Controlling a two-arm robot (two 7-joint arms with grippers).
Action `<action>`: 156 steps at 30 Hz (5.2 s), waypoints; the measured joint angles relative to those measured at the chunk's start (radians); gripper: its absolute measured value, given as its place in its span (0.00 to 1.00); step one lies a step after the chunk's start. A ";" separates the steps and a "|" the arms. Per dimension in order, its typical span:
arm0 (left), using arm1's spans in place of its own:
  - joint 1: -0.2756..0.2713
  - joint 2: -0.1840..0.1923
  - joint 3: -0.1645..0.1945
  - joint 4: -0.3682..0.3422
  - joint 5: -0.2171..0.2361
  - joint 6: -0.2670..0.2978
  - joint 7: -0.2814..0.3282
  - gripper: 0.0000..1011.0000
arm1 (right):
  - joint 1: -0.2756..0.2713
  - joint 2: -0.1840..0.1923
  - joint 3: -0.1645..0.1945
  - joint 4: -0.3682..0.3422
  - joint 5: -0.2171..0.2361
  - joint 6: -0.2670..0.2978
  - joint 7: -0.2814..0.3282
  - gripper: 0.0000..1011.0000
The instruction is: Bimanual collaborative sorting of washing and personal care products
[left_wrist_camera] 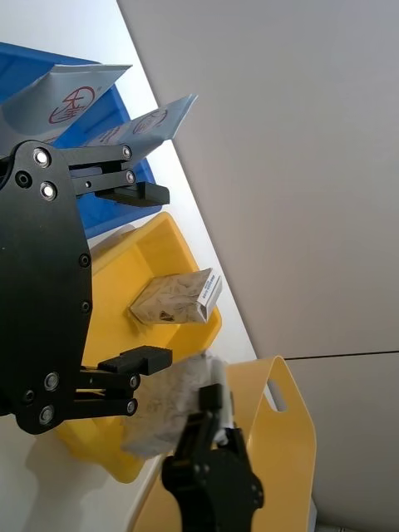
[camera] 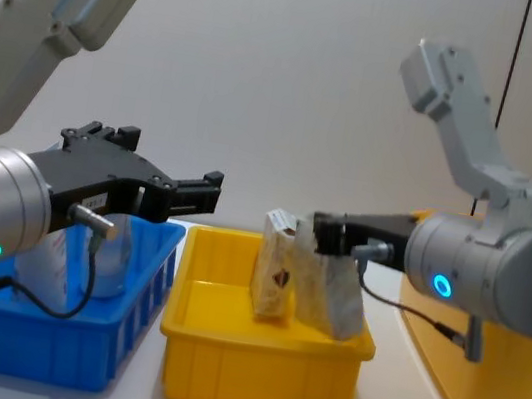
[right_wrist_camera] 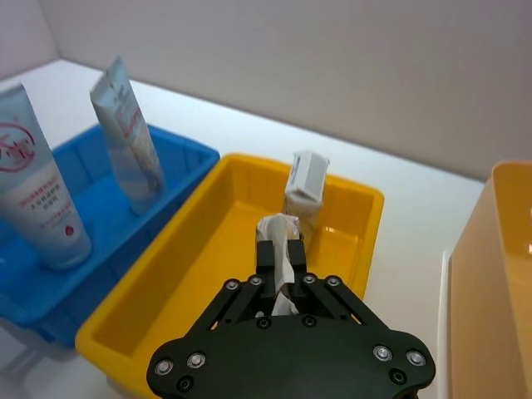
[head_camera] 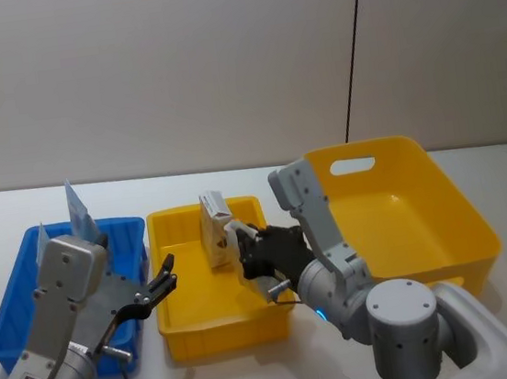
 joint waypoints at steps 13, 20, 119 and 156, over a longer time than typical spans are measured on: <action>0.000 0.000 0.000 0.000 0.000 0.000 0.000 0.99 | 0.001 0.021 0.032 -0.068 -0.026 -0.072 -0.010 0.01; 0.000 0.000 0.000 0.000 0.000 0.000 0.000 0.99 | -0.001 0.046 0.066 -0.112 -0.051 -0.077 -0.044 0.01; -0.012 -0.071 -0.159 0.149 -0.024 0.084 0.111 0.99 | -0.072 0.160 0.216 -0.194 -0.070 -0.029 0.010 0.99; -0.173 -0.153 -0.147 0.434 0.003 0.053 0.042 0.64 | -0.072 0.160 0.216 -0.194 -0.070 -0.029 0.010 0.99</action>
